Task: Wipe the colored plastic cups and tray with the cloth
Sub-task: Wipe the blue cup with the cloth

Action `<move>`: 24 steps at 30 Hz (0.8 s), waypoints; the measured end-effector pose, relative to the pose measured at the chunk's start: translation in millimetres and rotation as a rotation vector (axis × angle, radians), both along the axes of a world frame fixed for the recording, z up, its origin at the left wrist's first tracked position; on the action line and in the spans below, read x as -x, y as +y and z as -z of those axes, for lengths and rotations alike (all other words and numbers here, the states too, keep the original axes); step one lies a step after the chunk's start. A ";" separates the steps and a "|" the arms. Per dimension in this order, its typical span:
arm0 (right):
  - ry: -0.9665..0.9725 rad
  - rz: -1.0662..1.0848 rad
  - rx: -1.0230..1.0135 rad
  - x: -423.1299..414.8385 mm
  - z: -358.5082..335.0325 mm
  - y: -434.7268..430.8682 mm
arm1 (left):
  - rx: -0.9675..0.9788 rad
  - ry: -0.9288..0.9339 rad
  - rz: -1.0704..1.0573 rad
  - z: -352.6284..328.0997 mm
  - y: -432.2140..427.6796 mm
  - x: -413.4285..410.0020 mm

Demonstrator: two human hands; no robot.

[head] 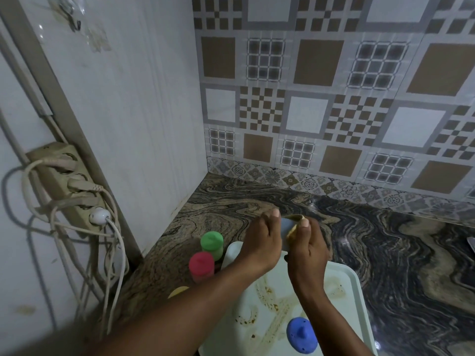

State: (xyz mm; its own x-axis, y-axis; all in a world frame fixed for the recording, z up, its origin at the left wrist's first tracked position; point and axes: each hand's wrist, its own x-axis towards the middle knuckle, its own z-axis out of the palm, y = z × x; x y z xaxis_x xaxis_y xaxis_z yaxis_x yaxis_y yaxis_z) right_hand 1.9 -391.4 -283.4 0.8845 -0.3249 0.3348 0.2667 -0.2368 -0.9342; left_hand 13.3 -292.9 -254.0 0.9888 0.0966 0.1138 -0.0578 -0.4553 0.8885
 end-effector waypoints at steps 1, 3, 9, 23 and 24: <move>0.055 -0.010 -0.039 -1.6 -4.5 0.2 | -0.012 -0.159 0.049 8.4 1.7 -0.2; 0.207 -0.057 -0.143 -6.7 -8.8 -2.1 | -0.068 -0.277 0.156 26.7 8.4 -3.3; 0.117 0.005 -0.048 -1.5 -2.6 -5.3 | 0.211 0.231 0.067 14.4 5.8 -8.0; 0.224 0.012 -0.182 -3.3 -9.6 -2.5 | -0.101 0.086 0.012 4.2 -2.9 -1.4; 0.214 0.022 -0.172 -4.0 -10.4 -1.6 | -0.189 -0.002 -0.012 4.4 -3.3 0.8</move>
State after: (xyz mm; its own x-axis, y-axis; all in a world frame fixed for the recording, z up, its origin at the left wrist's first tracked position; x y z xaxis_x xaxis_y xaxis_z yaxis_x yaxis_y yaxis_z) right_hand 5.9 -393.0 -273.0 0.9211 -0.3811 0.0792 0.0552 -0.0736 -0.9958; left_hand 12.5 -296.2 -258.4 0.9875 0.0849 0.1326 -0.0528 -0.6147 0.7870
